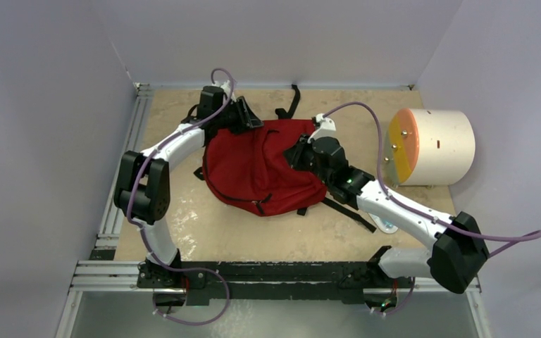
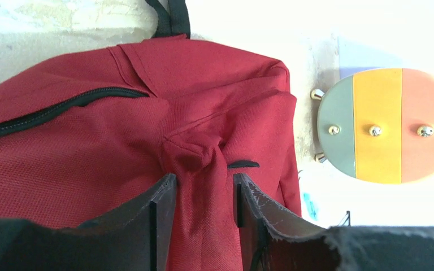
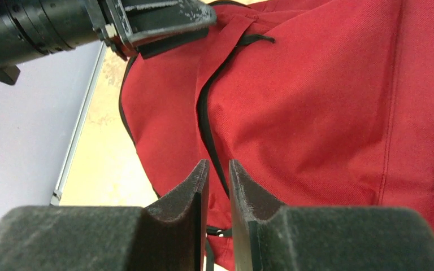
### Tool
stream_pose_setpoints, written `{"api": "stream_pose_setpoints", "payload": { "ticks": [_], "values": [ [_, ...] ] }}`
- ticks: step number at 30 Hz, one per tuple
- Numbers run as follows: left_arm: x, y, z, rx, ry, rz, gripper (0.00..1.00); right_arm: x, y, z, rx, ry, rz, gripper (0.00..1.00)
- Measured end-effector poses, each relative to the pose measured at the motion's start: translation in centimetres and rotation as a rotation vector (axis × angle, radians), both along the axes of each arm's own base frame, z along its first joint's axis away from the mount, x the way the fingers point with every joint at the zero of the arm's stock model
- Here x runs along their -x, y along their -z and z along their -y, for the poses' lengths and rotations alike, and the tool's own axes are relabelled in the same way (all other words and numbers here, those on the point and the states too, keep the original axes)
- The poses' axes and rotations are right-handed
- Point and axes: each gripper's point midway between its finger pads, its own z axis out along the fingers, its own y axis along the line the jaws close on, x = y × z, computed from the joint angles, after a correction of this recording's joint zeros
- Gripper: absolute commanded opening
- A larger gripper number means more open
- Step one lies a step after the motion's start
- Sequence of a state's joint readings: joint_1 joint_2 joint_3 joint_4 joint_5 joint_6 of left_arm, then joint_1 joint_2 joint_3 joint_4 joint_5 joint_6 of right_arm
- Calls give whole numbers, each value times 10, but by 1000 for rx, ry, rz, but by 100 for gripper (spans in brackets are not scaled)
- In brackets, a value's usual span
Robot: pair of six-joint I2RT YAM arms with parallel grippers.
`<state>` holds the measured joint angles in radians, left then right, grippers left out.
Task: Pack the student bag
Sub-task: Zip the student bag at the center of the board.
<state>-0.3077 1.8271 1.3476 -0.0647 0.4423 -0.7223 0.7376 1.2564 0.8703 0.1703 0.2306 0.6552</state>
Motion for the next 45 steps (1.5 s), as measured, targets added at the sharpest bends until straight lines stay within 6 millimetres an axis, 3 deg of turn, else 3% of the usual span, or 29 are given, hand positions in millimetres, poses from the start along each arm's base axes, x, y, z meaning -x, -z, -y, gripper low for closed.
{"api": "stream_pose_setpoints", "payload": {
  "ticks": [8, 22, 45],
  "values": [
    [-17, -13, 1, 8, -10, 34, 41, 2, 4, -4, 0, -24, -13, 22],
    [-16, 23, -9, -85, -24, -36, 41, 3, 6, -5, -1, -36, -23, 23],
    [-21, 35, -18, -174, -39, -31, 41, 5, 11, -10, -7, -54, -43, 24]
  ]
}}
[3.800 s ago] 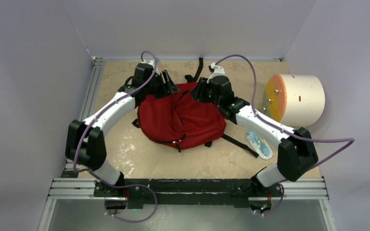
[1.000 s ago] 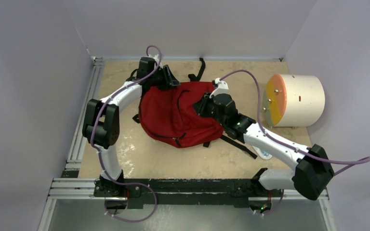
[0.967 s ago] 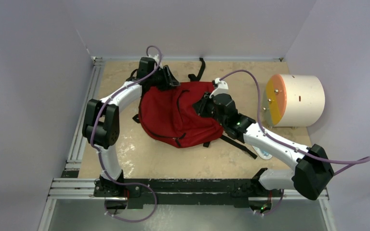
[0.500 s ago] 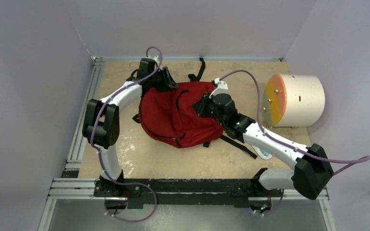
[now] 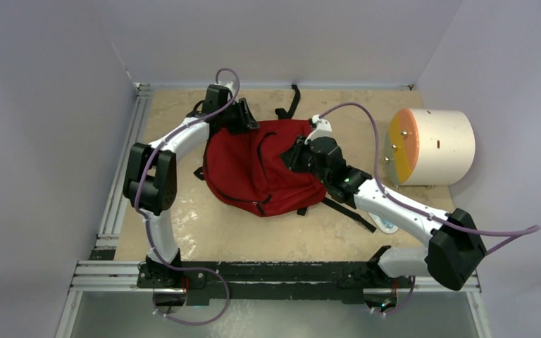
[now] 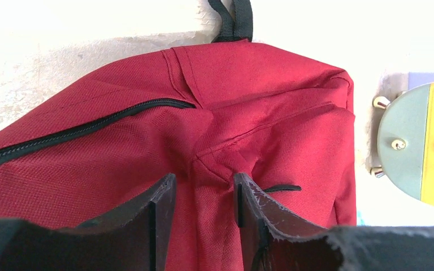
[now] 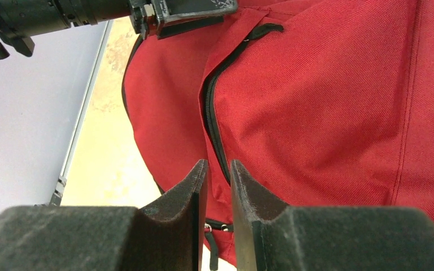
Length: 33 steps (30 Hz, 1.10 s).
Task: Pack the student bag
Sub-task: Zip the student bag at the center of the board.
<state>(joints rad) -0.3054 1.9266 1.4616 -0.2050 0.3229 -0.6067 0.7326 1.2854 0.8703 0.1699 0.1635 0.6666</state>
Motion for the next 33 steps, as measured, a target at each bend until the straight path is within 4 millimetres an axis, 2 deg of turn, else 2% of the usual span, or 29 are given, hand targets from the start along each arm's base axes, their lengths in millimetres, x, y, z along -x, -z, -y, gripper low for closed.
{"api": "stream_pose_setpoints", "payload": {
  "ticks": [7, 13, 18, 23, 24, 26, 29, 32, 33],
  "values": [
    [2, 16, 11, 1, 28, -30, 38, 0, 1, 0, -1, 1, -4, 24],
    [4, 18, 15, 2, 37, -34, 15, 0, 1, 0, -1, 1, -4, 24],
    [4, 18, 14, -2, 34, -35, 0, 0, 2, 0, 0, 2, -5, 24],
    [2, 8, 18, 16, 38, -31, 0, -8, 13, -3, 17, 15, -22, 24],
    [1, 5, 19, 23, 41, -29, 0, -11, 17, -4, 25, 22, -28, 34],
    [0, -1, 21, 36, 43, -27, 0, -20, 20, -4, 34, 42, -33, 39],
    [-2, -9, 24, 54, 43, -20, 0, -35, 17, -6, 42, 66, -23, 42],
    [-3, -13, 26, 71, 42, -23, 0, -53, 2, -8, 29, 87, 20, 42],
    [-3, -14, 26, 77, 41, -26, 0, -58, -2, -8, 22, 92, 32, 45]
  ]
}}
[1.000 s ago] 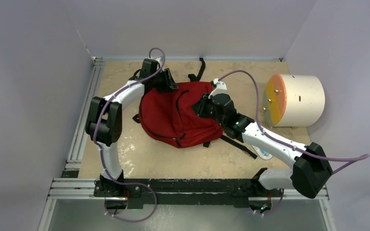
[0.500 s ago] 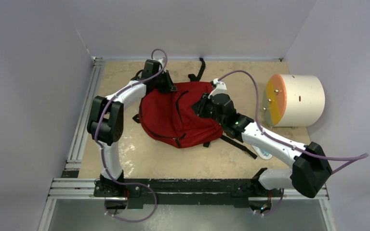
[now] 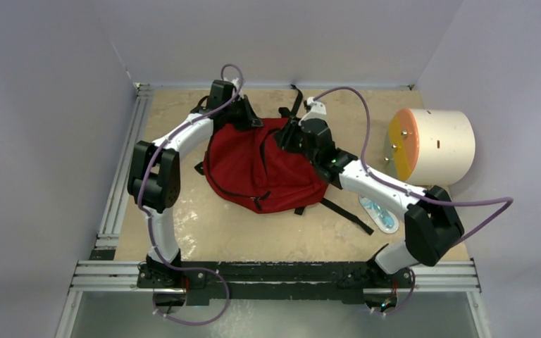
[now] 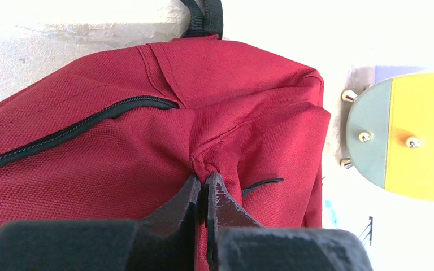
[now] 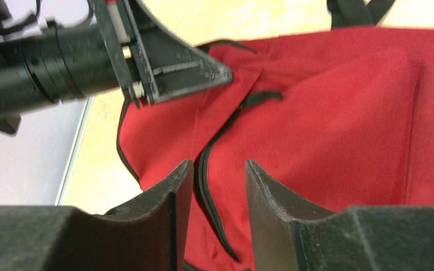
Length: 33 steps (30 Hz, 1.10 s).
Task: Pack the student bag
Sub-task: Zip the student bag at the center of the board.
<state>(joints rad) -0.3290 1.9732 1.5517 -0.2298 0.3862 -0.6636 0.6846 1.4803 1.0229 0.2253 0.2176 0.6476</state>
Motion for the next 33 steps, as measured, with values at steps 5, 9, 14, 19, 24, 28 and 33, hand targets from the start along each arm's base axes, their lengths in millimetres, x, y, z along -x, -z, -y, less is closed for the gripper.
{"api": "stream_pose_setpoints", "payload": {
  "ticks": [5, 9, 14, 19, 24, 28, 33],
  "values": [
    [0, -2, 1, 26, -14, -22, 0, -35, -14, 11, -14, 24, 43, 46],
    [1, -4, 2, 50, -17, -36, 0, -60, -9, 24, -19, 32, 37, 45],
    [2, -5, 3, 60, -17, -43, 0, -77, 6, 15, 15, -37, 21, 47],
    [2, -5, 3, 67, -21, -50, 0, -87, 20, 2, 84, -125, 31, 50],
    [2, -5, 3, 68, -22, -50, 0, -89, 35, 1, 174, -199, 43, 48],
    [2, -5, 2, 71, -21, -52, 0, -87, 39, 3, 232, -253, 70, 47],
    [2, -4, 1, 74, -19, -51, 0, -90, 36, -2, 277, -320, 108, 47]
  ]
}}
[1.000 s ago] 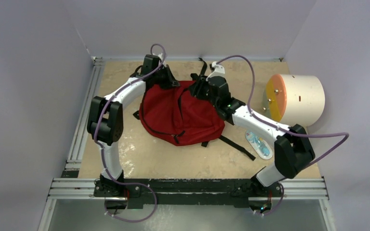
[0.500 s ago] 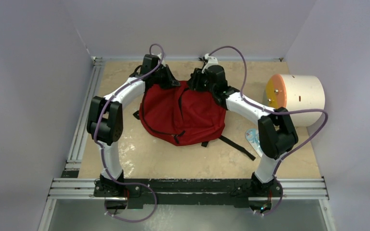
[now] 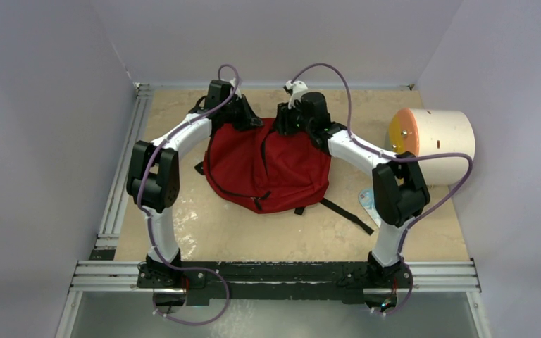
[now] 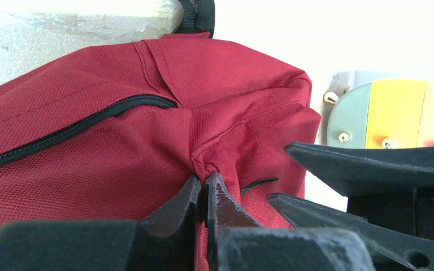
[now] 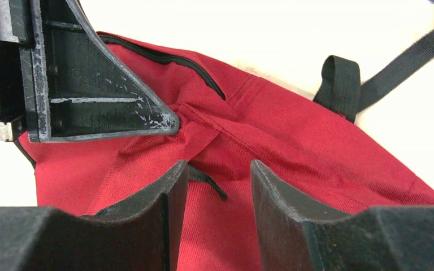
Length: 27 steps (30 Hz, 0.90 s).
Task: Pack the student bag
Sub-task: Zip the student bag at the center of the board.
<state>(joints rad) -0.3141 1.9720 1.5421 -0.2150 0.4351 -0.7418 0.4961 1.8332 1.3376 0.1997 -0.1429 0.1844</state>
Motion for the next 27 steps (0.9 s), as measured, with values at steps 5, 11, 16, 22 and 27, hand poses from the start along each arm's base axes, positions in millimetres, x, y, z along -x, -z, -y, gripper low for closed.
{"api": "stream_pose_setpoints", "payload": {
  "ticks": [5, 11, 16, 22, 27],
  "values": [
    [0, -1, 0, 4, 2, 4, 0, -2, 11, -11, 25, -77, -11, 47],
    [0, -1, 0, 4, 3, 3, 0, 1, 36, -14, 66, -124, -60, 46],
    [0, -1, 0, 6, 5, 3, 0, 5, 40, -14, 84, -147, -68, 26],
    [0, -1, 0, 7, 4, 5, 0, 5, 40, -14, 93, -154, -63, 6],
    [-1, -1, -1, 8, 3, 4, 0, 5, 38, -14, 97, -162, -54, 0]
  ]
}}
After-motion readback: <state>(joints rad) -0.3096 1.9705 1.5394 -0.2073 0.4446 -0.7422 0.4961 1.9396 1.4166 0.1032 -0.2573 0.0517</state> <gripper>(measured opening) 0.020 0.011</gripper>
